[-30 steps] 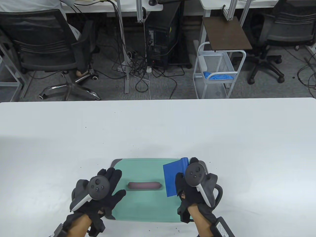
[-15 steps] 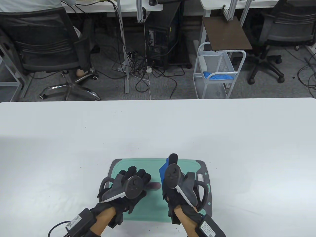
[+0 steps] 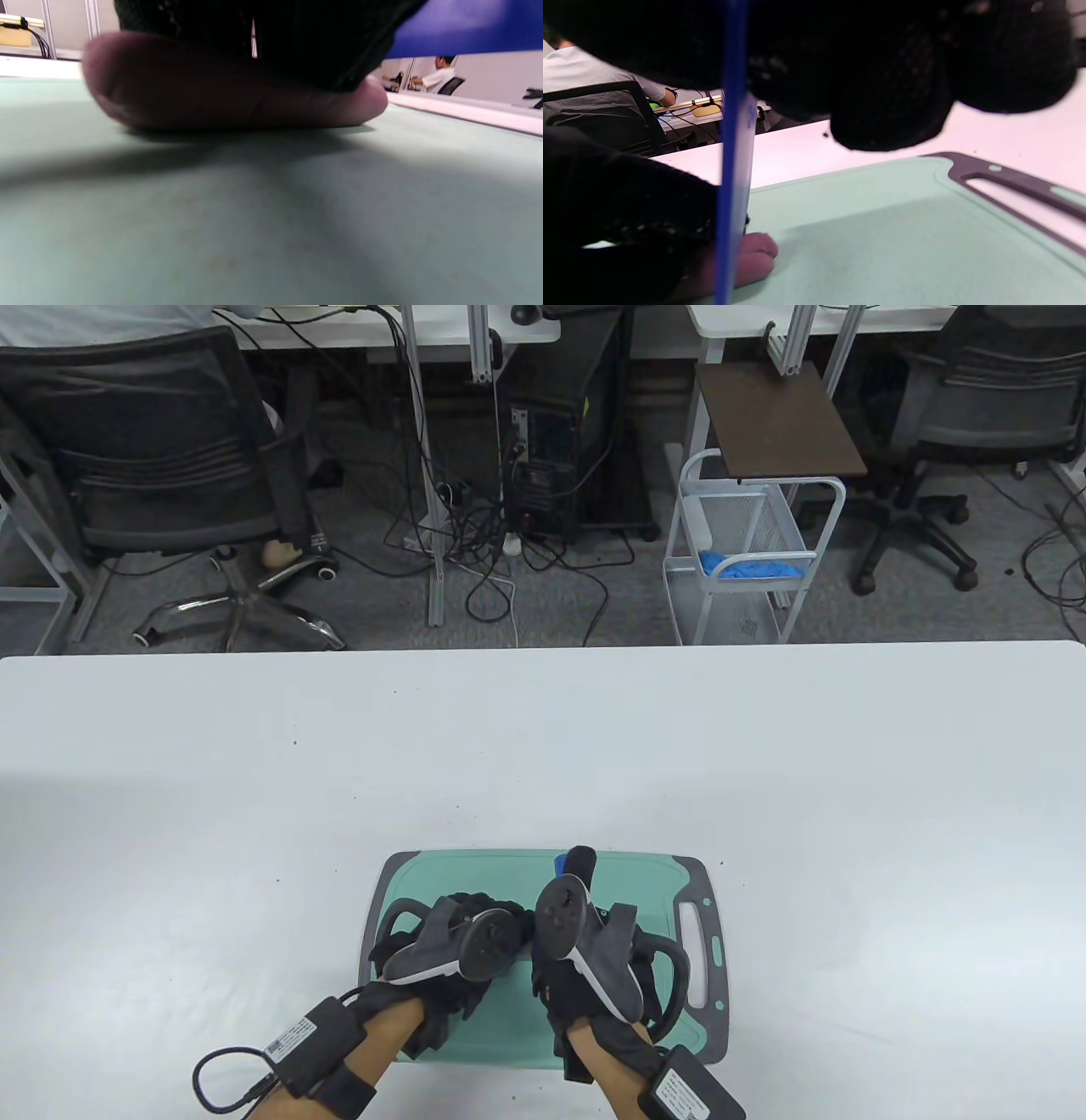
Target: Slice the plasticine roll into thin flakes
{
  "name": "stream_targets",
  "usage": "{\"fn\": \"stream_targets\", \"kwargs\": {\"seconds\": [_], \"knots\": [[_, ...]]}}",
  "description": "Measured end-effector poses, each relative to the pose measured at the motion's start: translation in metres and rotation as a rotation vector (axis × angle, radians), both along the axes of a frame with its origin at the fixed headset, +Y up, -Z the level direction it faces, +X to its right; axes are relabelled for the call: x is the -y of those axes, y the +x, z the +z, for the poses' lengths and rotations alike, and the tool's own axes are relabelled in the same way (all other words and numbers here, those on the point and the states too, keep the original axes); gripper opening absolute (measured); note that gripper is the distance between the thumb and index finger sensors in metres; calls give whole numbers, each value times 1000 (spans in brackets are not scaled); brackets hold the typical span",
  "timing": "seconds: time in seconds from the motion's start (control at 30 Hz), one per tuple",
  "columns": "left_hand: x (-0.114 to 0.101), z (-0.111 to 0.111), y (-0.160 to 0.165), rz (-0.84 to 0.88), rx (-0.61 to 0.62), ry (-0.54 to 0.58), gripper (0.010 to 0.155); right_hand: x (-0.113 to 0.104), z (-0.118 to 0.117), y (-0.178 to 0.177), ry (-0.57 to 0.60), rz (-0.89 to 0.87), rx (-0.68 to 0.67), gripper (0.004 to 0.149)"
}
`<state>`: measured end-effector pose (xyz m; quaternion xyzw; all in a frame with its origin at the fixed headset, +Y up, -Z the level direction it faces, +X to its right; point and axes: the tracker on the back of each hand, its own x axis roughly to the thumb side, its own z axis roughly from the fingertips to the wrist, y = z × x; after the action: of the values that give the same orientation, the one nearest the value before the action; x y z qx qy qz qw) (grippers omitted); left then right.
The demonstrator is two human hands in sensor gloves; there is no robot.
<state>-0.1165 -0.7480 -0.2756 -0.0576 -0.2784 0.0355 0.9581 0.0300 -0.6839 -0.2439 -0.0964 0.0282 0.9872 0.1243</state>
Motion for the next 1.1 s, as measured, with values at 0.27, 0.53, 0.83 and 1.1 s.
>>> {"fn": "stream_targets", "kwargs": {"seconds": [0.27,0.53,0.83,1.1], "knots": [[0,1,1,2,-8,28,51,2,5,-12,38,82,-2,82],[0,1,1,2,-12,24,50,5,7,-20,57,145,-15,82],[1,0,1,5,-18,13,48,9,9,-26,66,190,-24,82],[2,-1,0,18,-26,-9,47,16,8,-32,62,216,-25,83]]}}
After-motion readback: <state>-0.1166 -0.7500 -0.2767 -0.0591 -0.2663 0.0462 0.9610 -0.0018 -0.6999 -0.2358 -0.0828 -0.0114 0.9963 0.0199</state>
